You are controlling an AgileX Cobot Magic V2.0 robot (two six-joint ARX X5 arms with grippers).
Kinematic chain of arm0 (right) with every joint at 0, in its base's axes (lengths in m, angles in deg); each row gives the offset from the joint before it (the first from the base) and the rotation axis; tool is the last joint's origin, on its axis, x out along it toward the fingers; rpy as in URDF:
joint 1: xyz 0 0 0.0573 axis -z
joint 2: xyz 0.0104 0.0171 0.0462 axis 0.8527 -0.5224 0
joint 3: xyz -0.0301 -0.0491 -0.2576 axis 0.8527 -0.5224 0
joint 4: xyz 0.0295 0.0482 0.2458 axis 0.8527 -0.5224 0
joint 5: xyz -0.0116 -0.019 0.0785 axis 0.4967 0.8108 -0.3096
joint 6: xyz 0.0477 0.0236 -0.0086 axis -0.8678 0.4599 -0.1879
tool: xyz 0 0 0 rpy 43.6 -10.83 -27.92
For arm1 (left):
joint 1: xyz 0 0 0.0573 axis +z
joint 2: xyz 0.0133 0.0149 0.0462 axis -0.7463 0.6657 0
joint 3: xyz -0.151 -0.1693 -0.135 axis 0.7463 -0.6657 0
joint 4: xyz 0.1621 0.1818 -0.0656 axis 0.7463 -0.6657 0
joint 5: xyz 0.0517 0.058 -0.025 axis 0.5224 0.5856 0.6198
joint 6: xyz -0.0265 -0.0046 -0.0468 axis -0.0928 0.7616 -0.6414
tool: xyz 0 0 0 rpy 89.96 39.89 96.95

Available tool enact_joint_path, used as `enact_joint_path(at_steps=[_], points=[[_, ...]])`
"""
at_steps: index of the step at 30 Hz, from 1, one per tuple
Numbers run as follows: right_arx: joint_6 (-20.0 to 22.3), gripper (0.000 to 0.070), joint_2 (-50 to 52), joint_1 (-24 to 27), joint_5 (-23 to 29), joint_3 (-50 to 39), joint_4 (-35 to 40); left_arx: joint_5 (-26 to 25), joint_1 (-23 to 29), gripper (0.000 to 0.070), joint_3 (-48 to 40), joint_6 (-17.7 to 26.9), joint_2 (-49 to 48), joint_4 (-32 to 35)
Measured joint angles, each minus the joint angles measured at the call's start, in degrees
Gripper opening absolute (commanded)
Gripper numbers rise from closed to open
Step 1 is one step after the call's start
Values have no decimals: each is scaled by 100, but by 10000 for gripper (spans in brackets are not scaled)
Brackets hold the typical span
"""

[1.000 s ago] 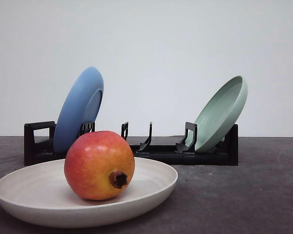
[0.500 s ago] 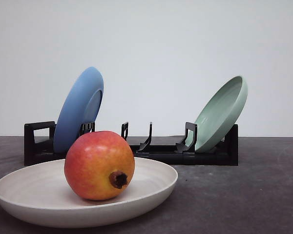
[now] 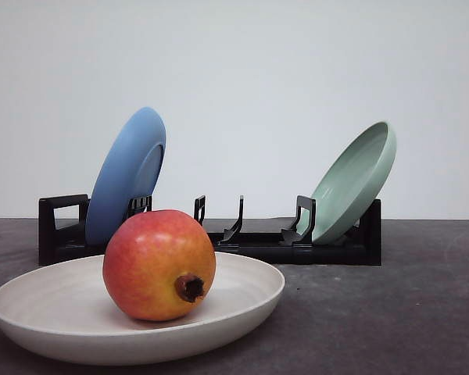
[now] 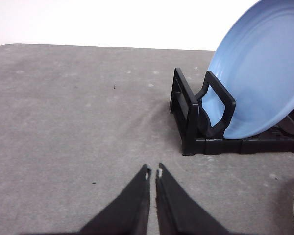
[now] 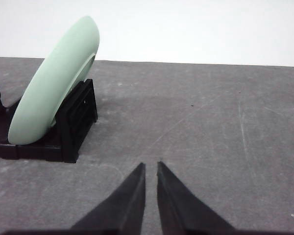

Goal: Place pomegranate in white plate

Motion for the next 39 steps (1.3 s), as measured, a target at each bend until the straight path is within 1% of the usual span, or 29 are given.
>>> enact_joint_path(at_steps=[39], points=[[0, 42, 0, 0, 0, 0, 0, 0, 0, 0, 0, 1, 0, 0]])
